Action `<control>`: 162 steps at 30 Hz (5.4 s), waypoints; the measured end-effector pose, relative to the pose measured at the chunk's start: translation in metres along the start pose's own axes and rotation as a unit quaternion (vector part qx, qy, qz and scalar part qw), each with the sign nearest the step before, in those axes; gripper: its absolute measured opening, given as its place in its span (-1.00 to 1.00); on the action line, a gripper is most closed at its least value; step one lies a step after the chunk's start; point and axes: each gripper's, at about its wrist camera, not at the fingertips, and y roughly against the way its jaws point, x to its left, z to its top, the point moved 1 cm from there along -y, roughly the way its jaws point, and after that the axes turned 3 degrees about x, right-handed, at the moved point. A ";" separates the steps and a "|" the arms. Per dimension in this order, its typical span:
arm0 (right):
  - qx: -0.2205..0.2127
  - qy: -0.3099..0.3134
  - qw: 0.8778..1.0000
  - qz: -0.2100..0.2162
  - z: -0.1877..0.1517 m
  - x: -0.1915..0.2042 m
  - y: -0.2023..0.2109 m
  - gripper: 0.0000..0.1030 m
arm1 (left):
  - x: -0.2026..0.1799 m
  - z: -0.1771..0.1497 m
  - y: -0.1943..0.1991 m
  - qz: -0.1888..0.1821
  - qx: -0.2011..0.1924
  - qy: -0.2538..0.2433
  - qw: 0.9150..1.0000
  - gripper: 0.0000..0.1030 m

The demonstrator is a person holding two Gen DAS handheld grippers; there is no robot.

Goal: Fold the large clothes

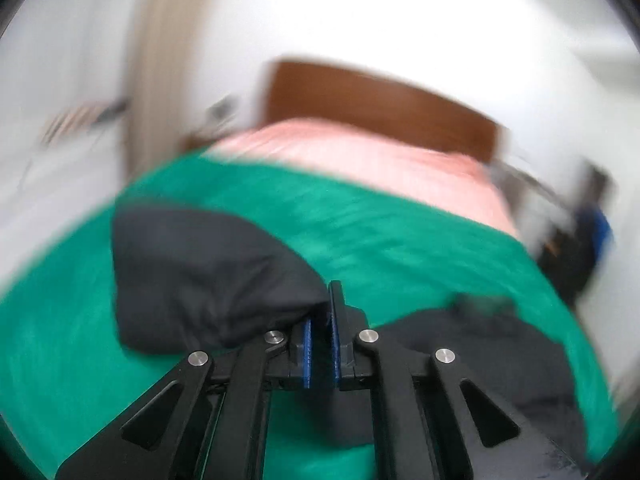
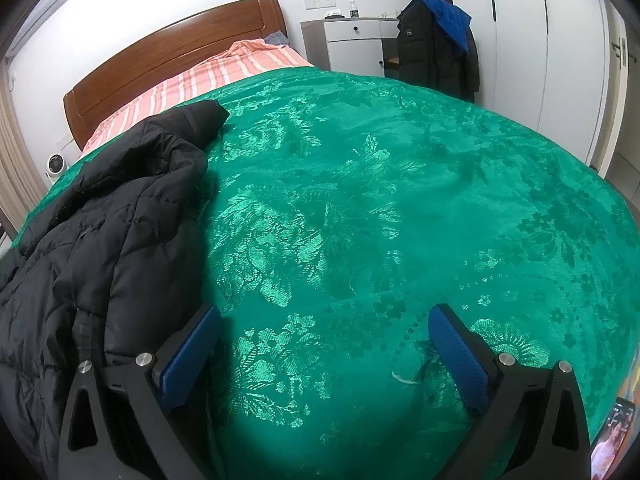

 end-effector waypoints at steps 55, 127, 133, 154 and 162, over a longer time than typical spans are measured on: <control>0.007 -0.003 1.000 0.008 0.000 0.000 0.003 1.00 | -0.112 -0.260 0.035 0.007 0.215 -0.042 0.976 0.93; 0.007 -0.003 1.000 0.007 0.000 0.001 0.003 1.00 | -0.107 -0.273 0.031 0.031 0.230 -0.021 0.973 0.93; 0.007 -0.003 1.000 0.007 0.000 0.001 0.003 1.00 | -0.107 -0.273 0.031 0.030 0.230 -0.020 0.973 0.93; 0.007 -0.002 1.000 0.007 0.000 0.001 0.003 1.00 | -0.104 -0.275 0.031 0.034 0.229 -0.016 0.973 0.93; 0.006 -0.002 1.000 0.007 0.000 0.001 0.003 1.00 | -0.098 -0.277 0.034 0.039 0.227 -0.012 0.973 0.93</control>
